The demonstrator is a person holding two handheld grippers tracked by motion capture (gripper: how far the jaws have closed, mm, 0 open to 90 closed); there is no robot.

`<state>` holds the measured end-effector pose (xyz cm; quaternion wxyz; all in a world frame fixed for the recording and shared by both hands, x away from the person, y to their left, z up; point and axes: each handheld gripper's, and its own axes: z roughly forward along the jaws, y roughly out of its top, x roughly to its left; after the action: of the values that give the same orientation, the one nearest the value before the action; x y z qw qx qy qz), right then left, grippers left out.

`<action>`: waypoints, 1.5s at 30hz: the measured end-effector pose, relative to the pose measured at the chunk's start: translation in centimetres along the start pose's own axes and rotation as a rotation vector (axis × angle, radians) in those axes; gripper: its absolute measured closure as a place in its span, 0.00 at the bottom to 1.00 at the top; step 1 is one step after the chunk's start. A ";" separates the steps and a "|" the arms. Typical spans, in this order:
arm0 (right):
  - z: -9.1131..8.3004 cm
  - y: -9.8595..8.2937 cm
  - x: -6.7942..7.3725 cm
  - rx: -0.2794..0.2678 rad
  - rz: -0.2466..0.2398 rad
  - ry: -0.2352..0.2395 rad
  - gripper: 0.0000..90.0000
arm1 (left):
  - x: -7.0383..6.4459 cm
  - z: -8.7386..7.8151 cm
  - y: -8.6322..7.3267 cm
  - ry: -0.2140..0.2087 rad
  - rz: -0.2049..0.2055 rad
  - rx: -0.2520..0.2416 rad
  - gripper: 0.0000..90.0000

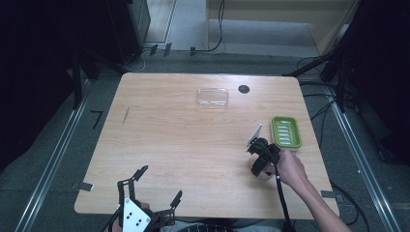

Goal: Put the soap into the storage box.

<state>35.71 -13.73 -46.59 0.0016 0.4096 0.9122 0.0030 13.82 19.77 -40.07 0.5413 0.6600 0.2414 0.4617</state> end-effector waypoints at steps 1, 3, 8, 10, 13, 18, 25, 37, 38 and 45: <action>-0.1 0.0 -0.1 0.004 -0.002 0.000 0.37 | 0.0 0.0 0.0 -0.001 0.001 0.000 0.00; -0.2 -0.1 -0.1 0.002 0.001 0.002 0.37 | 0.0 0.0 0.0 -0.003 0.002 -0.001 0.00; -0.9 -0.3 -0.4 -0.003 0.003 0.008 0.37 | 0.0 0.0 0.0 -0.003 0.002 -0.001 0.00; -1.1 -0.4 -0.5 -0.006 0.002 0.007 0.37 | 0.0 0.0 0.0 -0.003 0.002 -0.001 0.00; -1.5 -0.6 -0.7 -0.010 0.005 0.009 0.37 | 0.0 0.0 0.0 0.000 0.000 0.000 0.00; -2.1 -0.9 -1.0 -0.007 0.013 0.007 0.37 | 0.0 0.0 0.0 -0.002 0.002 -0.001 0.00; -2.5 -1.3 -1.6 -0.006 0.019 0.011 0.37 | -0.1 0.1 0.0 -0.002 0.002 0.000 0.00; -3.3 -1.9 -2.5 0.000 0.037 0.014 0.37 | -0.1 0.1 0.0 -0.004 0.003 0.001 0.00; -3.4 -2.0 -2.6 -0.004 0.038 0.012 0.37 | -0.1 0.1 0.0 -0.004 0.003 0.000 0.00; -3.9 -2.5 -3.5 -0.006 0.058 0.015 0.37 | -0.1 0.1 0.0 -0.005 0.006 0.001 0.00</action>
<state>36.10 -18.01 -42.72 -0.0039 0.4360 0.8999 0.0089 13.87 19.68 -40.07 0.5401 0.6621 0.2385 0.4615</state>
